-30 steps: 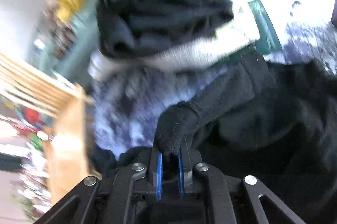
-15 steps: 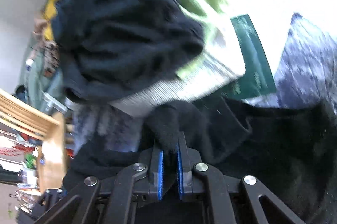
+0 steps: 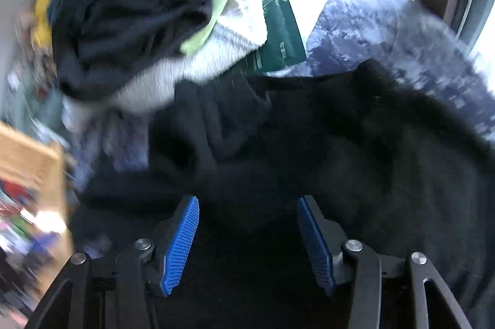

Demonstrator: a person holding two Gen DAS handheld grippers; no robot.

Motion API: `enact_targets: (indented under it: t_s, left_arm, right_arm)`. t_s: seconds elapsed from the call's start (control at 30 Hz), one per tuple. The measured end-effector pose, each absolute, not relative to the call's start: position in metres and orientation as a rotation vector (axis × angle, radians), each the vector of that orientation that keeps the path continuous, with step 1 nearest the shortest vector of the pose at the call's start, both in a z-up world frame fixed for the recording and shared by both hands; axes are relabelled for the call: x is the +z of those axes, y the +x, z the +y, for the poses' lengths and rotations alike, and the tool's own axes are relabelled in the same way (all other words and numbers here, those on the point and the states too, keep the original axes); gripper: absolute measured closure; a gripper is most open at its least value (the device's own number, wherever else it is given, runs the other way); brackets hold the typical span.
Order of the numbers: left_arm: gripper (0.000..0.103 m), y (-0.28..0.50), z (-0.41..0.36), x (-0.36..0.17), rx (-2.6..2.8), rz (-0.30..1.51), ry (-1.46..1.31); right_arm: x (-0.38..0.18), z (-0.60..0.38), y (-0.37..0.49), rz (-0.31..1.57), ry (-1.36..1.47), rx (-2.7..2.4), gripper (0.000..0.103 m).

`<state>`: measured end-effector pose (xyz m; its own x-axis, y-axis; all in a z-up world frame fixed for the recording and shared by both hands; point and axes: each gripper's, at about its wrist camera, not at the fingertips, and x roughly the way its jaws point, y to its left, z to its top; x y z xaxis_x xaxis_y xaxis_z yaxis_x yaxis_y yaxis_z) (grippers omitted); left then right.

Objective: Fold clothes

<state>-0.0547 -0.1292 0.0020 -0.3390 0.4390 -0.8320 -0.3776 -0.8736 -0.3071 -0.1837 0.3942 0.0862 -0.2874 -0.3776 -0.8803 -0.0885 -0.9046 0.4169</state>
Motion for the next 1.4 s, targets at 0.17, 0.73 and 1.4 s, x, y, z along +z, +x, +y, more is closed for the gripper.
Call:
enact_targets:
  t_s: [0.17, 0.73, 1.4]
  left_arm:
    - [0.021, -0.069, -0.132, -0.018, 2.252, 0.117, -1.53]
    - [0.021, -0.12, -0.149, -0.078, 2.093, 0.519, -1.765]
    - [0.092, 0.037, -0.091, 0.115, 1.96, 0.361, -1.287]
  right_arm:
    - [0.099, 0.365, -0.142, -0.253, 1.822, -2.277, 0.048]
    - [0.119, 0.356, 0.051, -0.433, 1.671, -2.176, 0.043]
    - [0.111, 0.339, 0.111, -0.658, 1.556, -2.151, 0.042]
